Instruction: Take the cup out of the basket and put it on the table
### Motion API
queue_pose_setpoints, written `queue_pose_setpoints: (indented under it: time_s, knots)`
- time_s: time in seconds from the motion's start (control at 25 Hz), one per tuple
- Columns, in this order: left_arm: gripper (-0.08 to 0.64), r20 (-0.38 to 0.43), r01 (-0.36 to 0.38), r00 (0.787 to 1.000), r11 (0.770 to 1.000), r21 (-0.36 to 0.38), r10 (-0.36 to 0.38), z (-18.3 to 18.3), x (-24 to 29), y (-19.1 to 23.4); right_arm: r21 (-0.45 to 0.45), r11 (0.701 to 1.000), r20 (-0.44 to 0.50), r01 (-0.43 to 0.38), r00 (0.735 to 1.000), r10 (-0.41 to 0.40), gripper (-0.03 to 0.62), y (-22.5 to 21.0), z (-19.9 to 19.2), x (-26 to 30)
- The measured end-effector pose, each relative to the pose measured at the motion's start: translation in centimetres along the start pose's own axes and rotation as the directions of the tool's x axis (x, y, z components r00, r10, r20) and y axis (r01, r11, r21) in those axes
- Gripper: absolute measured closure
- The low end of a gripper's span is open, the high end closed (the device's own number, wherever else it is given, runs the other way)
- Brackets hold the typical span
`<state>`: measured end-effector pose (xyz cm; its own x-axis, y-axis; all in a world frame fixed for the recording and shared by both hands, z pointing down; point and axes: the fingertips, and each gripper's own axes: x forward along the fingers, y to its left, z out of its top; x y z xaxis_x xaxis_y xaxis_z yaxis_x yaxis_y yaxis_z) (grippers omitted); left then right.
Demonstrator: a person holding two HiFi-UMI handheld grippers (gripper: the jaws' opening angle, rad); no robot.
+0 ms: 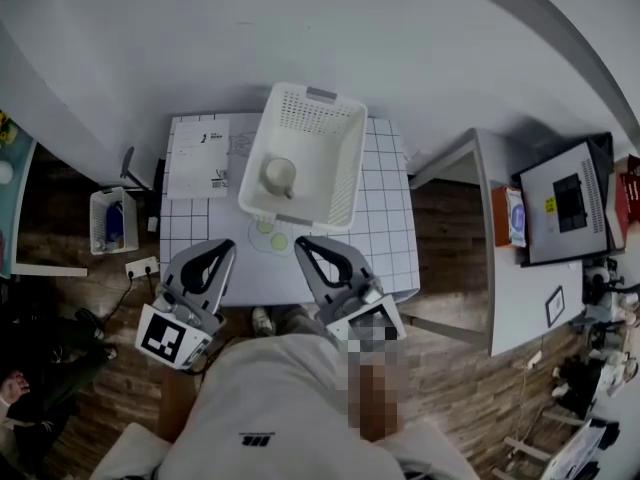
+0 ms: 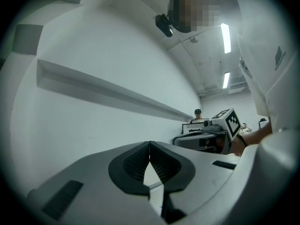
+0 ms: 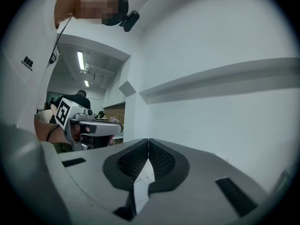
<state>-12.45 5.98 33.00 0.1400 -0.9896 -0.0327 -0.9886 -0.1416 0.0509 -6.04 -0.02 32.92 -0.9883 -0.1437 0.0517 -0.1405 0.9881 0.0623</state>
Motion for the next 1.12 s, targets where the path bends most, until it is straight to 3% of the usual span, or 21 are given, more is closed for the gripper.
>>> queue_pose_setpoints:
  time_s: [0.76, 1.12]
  knots:
    - [0.551, -0.051, -0.048, 0.998, 0.998, -0.034, 0.046, -2.3, 5.8, 4.1, -0.021, 0.998, -0.093, -0.056, 0.994, 0.054, 0.578, -6.0, -3.3, 4.1]
    - [0.55, -0.067, -0.063, 0.996, 0.997, -0.049, 0.059, -3.1, 7.1, 5.7, -0.031, 0.996, -0.216, -0.079, 0.974, 0.07, 0.577, -8.6, -5.6, 5.9]
